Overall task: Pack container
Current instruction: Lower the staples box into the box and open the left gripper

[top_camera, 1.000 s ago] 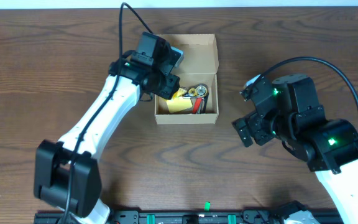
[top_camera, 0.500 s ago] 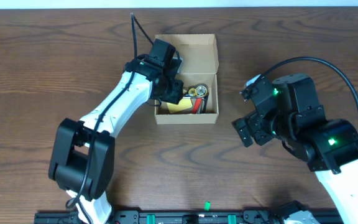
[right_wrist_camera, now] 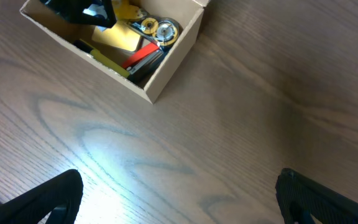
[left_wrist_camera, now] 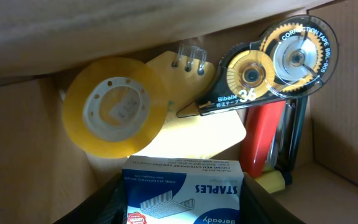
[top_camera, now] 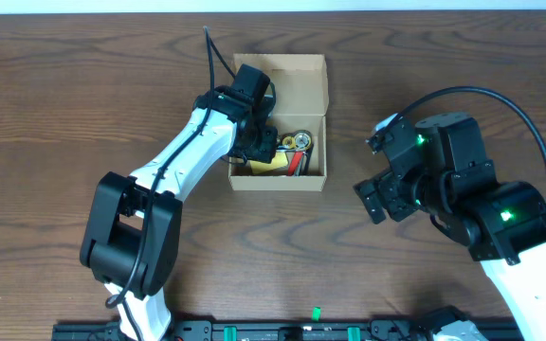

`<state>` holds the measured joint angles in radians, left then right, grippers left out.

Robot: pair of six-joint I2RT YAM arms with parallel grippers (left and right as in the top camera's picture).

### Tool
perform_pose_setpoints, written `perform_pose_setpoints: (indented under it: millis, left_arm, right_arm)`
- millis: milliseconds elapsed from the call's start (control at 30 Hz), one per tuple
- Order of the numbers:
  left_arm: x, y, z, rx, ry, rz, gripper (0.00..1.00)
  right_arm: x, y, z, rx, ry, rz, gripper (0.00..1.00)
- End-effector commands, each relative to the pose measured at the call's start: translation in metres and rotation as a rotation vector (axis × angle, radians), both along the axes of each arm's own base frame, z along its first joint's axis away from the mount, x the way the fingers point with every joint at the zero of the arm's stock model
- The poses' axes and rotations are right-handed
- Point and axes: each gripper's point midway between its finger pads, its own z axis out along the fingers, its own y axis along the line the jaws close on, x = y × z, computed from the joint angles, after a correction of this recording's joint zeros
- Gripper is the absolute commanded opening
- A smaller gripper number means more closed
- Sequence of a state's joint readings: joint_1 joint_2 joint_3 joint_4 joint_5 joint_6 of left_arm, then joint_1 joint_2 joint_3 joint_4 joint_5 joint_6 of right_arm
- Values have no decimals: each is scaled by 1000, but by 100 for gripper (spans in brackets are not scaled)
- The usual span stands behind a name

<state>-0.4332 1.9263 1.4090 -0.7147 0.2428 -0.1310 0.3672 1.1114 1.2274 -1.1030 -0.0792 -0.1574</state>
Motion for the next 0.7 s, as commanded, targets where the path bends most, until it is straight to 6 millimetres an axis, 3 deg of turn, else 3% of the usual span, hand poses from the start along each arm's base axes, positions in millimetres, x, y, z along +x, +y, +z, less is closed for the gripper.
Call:
perform_pose_setpoints:
  millis: [0,167,367,533,667]
  left_arm:
    - [8,7,-3,46,-20,19,44]
    - [23,11,0,71,-86,36,45]
    - [25,12,0,82,-95,39,48]
    - [23,13,-1,84,-90,39,67]
    - [23,13,-1,84,-90,39,68]
  right_arm:
    - [-1,1,1,14,3,-7,99]
    - [-1,1,1,14,3,-7,99]
    - [-1,1,1,14,3,-7,99]
    - [-1,1,1,14,3,-7,99]
    - [-1,1,1,14,3,-7,99]
